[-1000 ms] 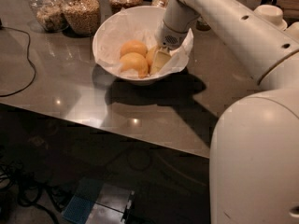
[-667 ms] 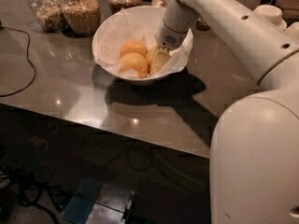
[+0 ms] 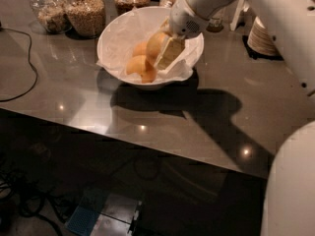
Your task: Pick orange from white bowl
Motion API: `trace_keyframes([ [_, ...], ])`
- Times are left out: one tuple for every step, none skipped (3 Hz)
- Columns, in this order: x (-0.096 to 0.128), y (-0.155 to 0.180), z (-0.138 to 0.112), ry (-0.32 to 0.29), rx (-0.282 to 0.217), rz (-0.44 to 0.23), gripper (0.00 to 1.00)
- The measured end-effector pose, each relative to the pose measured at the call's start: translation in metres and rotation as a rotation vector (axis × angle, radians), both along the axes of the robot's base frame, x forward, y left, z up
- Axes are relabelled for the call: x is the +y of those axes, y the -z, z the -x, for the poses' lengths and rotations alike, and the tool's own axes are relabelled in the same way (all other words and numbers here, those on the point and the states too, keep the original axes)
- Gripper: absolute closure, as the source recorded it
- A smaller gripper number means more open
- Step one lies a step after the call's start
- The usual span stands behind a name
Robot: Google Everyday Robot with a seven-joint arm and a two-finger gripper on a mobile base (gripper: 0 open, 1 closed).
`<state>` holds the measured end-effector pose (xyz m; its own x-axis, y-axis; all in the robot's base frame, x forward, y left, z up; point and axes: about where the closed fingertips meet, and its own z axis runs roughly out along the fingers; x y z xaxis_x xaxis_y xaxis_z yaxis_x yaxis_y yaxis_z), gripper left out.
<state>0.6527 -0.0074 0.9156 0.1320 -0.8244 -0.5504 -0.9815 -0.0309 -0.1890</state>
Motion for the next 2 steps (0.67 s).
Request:
trace_keyframes([
  [-0.001,-0.046,0.039,-0.108,-0.064,-0.114,1.0],
  [-0.009,-0.074,0.082,-0.184,-0.112,-0.208,1.0],
])
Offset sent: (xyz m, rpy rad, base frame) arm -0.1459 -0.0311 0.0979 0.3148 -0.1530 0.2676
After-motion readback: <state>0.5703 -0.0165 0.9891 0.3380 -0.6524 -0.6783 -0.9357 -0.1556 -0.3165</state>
